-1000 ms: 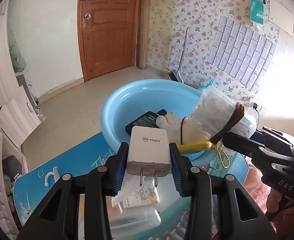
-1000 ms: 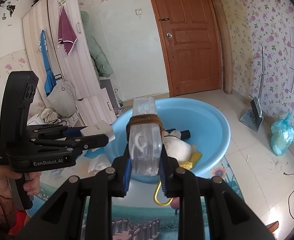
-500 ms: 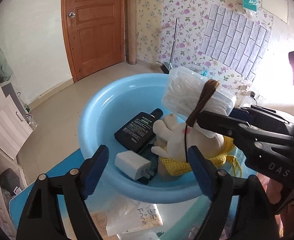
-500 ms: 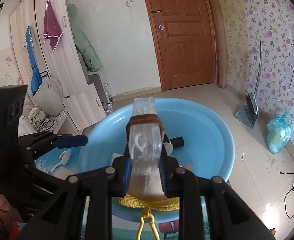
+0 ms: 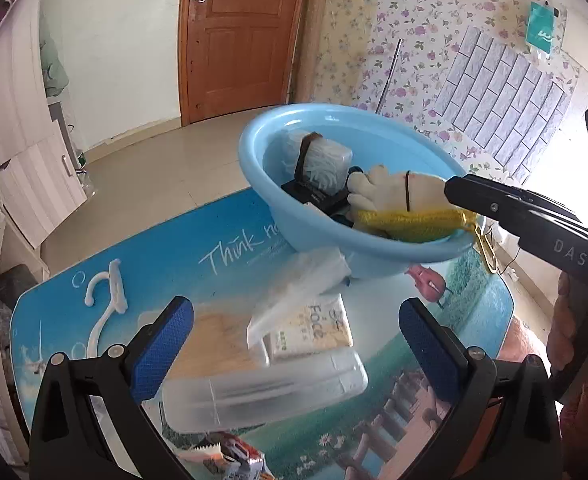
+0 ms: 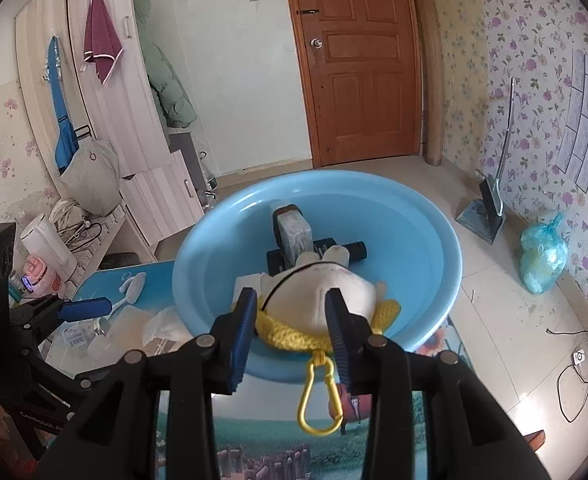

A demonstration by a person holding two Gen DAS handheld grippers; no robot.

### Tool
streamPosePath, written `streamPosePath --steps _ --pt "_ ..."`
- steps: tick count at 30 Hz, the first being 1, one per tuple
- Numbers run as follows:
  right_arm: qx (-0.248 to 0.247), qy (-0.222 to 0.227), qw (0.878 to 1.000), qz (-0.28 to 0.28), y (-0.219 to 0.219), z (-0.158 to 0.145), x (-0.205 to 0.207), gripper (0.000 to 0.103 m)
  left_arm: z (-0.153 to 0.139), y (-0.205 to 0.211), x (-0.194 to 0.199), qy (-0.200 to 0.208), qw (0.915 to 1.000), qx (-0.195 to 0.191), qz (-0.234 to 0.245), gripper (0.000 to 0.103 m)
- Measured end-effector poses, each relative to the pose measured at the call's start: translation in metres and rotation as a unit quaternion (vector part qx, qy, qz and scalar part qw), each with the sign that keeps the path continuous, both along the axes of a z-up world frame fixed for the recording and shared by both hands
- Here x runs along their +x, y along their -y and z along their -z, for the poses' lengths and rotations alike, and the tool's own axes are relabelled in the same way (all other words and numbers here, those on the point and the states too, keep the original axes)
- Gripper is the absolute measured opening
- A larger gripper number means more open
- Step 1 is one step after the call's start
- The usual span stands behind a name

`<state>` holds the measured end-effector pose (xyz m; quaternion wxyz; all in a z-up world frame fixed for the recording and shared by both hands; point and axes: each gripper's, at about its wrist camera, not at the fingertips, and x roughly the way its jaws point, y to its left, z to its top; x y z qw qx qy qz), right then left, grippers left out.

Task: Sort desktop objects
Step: 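Carry the clear container and white charger to the basin and release them, then withdraw both open tools from the basin back over the table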

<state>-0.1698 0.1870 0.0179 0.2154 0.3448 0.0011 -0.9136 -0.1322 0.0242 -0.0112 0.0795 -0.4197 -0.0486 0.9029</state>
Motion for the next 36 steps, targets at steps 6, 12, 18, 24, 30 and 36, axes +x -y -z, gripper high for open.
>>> streamPosePath --steps 6,12,18,24,30,36 --pt "-0.005 0.015 1.000 -0.002 0.004 0.005 0.023 0.035 0.003 0.004 0.028 -0.004 0.9999 -0.008 -0.005 0.103" --pt "0.000 0.021 0.999 -0.035 0.024 0.012 0.041 0.035 0.004 0.021 0.052 -0.004 0.9999 -0.003 -0.016 0.103" --pt "-0.009 0.025 0.997 -0.079 0.052 0.024 0.057 0.035 0.018 0.042 0.076 -0.001 0.9987 0.005 -0.051 0.103" --pt "0.002 0.049 0.993 -0.105 0.070 0.045 0.066 0.036 0.039 0.062 0.090 0.019 0.9966 0.017 -0.078 0.103" --pt "0.001 0.065 0.991 -0.114 0.072 0.058 0.073 0.036 0.047 0.063 0.100 0.016 0.9968 0.001 -0.078 0.103" --pt "-0.003 0.080 0.992 -0.097 0.067 0.068 0.070 0.036 0.056 0.063 0.104 0.017 0.9978 -0.008 -0.063 0.103"
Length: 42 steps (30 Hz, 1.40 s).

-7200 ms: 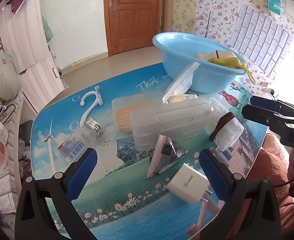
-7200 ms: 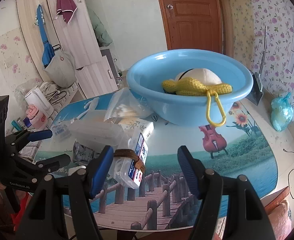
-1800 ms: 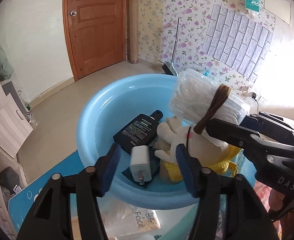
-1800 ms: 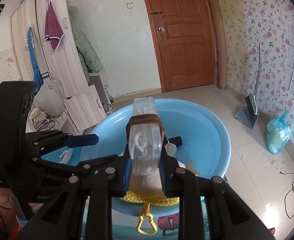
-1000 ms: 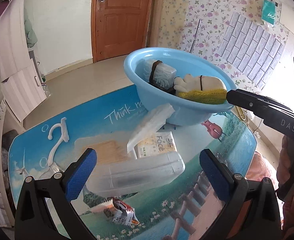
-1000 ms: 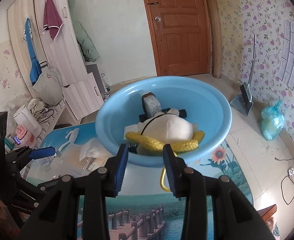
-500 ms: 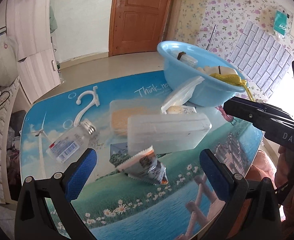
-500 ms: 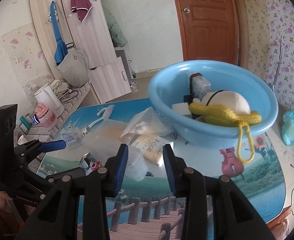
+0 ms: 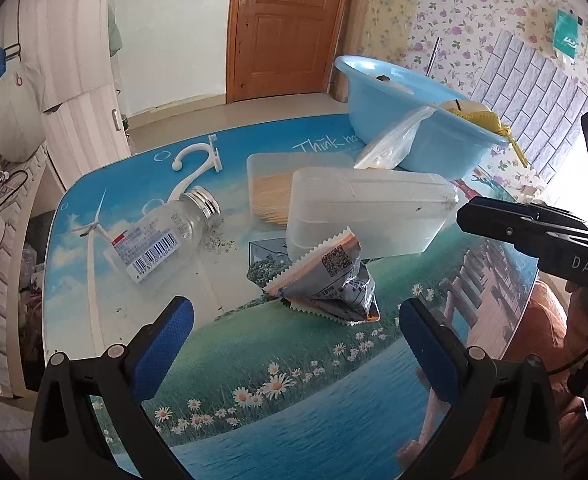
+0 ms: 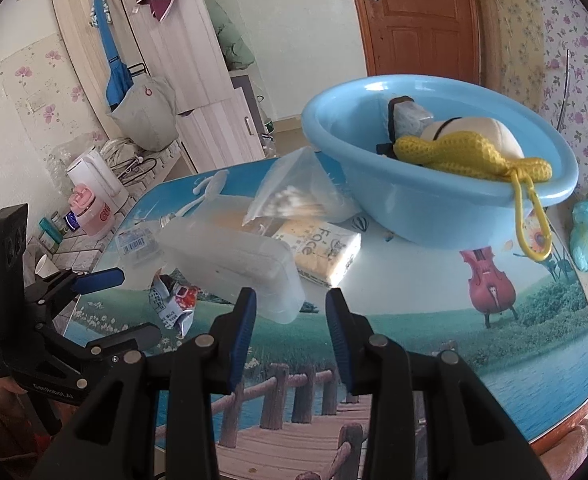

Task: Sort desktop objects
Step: 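Withdraw both open tools from the basin back over the table, then move the right tool toward the long clear box while the left tool approaches the glass bottle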

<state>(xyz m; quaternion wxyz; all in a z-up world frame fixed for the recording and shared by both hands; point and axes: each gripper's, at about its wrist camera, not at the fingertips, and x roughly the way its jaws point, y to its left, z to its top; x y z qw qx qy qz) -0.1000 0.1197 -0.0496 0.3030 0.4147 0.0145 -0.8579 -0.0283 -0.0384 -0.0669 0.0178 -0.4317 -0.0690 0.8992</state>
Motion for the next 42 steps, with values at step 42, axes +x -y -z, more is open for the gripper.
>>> streamPosePath --steps 42 --pt "0.028 0.017 0.999 -0.007 0.008 0.021 0.005 0.043 0.019 -0.018 0.003 0.026 0.9972 -0.054 0.045 0.103"
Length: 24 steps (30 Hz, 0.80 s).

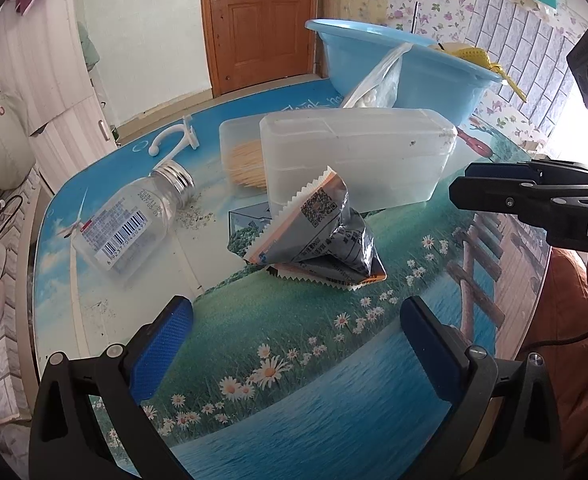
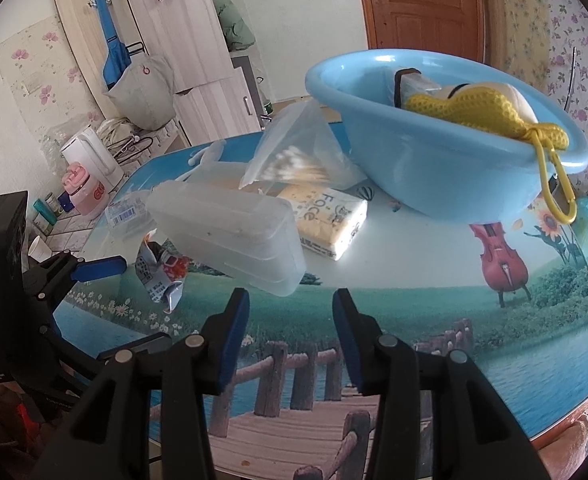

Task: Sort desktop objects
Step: 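Move the right tool toward the long clear box while the left tool approaches the glass bottle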

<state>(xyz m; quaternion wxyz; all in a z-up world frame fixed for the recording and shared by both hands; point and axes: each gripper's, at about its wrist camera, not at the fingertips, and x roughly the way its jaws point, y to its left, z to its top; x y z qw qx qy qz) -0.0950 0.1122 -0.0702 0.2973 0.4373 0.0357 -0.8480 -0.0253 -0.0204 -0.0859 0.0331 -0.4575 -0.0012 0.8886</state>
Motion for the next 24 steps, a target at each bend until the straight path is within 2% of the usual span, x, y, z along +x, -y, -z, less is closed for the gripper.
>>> streamPosePath --steps 4,7,13,16,20,24 --pt "-0.003 -0.004 1.000 0.003 -0.002 -0.002 -0.001 0.043 -0.001 0.002 0.004 0.003 1.0000 -0.002 -0.007 0.103" --pt "-0.006 -0.003 1.000 0.007 -0.004 -0.003 -0.002 0.043 -0.006 0.007 0.012 -0.012 0.9996 -0.018 -0.017 0.103" --pt "-0.004 -0.002 1.000 0.005 0.000 -0.001 -0.002 0.044 -0.021 0.030 0.023 -0.040 0.9984 -0.021 -0.035 0.103" --pt "-0.005 -0.007 1.000 0.004 0.001 -0.003 0.000 0.054 -0.024 0.044 0.024 -0.044 0.9975 -0.022 -0.051 0.103" --pt "-0.006 -0.009 1.000 0.005 0.002 -0.003 0.000 0.057 -0.027 0.064 0.021 -0.045 0.9957 -0.033 -0.074 0.103" --pt "0.000 -0.015 1.000 0.006 0.004 -0.003 -0.002 0.072 -0.027 0.080 0.013 -0.046 0.9949 -0.036 -0.083 0.103"
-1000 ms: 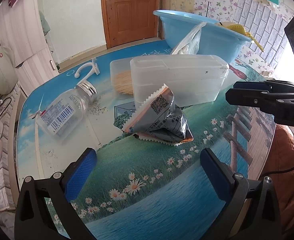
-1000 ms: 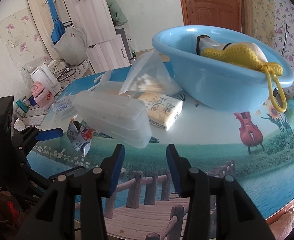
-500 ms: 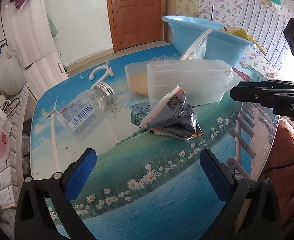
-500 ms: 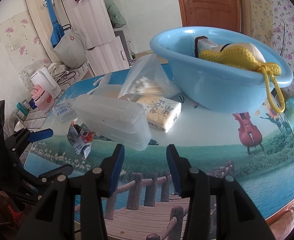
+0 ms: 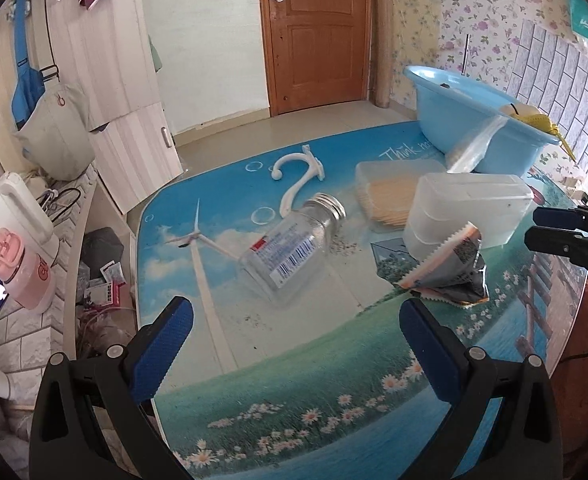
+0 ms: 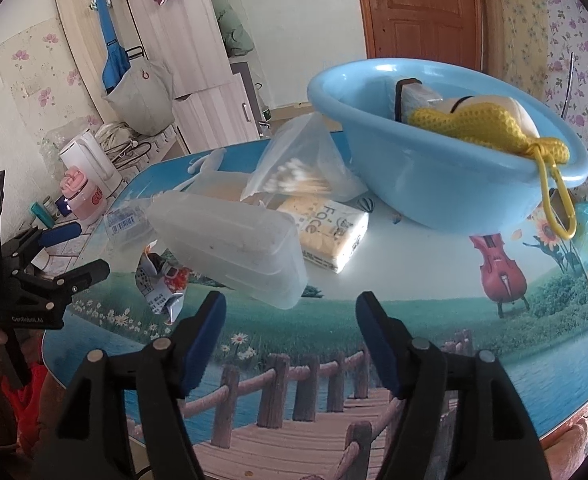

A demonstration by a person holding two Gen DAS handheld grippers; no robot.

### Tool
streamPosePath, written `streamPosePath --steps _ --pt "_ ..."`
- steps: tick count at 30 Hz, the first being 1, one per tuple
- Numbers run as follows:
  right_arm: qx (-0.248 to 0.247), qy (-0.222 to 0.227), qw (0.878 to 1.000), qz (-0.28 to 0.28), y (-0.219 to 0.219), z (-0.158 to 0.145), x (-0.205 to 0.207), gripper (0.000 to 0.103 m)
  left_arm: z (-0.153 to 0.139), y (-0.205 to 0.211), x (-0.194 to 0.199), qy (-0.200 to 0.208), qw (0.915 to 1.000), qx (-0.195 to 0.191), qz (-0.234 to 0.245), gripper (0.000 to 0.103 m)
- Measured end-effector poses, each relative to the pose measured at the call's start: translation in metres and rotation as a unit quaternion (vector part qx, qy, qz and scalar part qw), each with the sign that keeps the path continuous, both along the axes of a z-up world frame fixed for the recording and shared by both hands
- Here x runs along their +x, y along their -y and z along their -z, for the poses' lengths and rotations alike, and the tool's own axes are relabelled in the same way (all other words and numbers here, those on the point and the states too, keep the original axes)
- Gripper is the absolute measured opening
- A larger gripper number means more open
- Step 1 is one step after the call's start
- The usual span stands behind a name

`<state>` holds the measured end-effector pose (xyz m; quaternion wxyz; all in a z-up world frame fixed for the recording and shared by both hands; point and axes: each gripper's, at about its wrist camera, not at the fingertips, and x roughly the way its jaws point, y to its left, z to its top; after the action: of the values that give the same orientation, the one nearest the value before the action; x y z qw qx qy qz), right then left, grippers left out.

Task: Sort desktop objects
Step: 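Move the right tool toward the long clear box while the left tool approaches the glass bottle, then grasp the long clear plastic box with the right tool while the left tool grasps the glass bottle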

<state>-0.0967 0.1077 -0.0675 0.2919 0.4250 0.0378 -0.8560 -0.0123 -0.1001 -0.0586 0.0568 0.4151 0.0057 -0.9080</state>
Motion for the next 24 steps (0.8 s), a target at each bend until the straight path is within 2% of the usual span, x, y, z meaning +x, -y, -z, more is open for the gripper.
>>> streamPosePath --steps 4,7,13,21,23,24 --pt "0.001 -0.005 1.000 -0.002 0.001 -0.002 -0.002 0.076 0.004 0.013 -0.013 0.006 0.9998 -0.017 -0.002 0.103" --pt "0.004 -0.011 1.000 -0.004 0.003 -0.005 -0.004 0.076 0.008 0.021 -0.021 0.014 0.9999 -0.010 0.001 0.103" --pt "0.004 -0.029 0.999 -0.016 0.014 -0.018 -0.008 0.076 0.014 0.020 -0.037 0.021 0.9991 -0.024 0.027 0.103" --pt "-0.005 -0.048 0.998 -0.036 0.026 -0.028 -0.021 0.076 0.018 0.015 -0.049 0.029 0.9981 -0.024 0.049 0.103" --pt "-0.010 -0.048 0.998 -0.043 0.029 -0.028 -0.024 0.076 0.017 0.015 -0.047 0.026 0.9980 -0.010 0.056 0.101" --pt "-0.012 -0.046 0.998 -0.046 0.030 -0.028 -0.026 0.076 0.016 0.014 -0.046 0.024 0.9980 -0.004 0.059 0.094"
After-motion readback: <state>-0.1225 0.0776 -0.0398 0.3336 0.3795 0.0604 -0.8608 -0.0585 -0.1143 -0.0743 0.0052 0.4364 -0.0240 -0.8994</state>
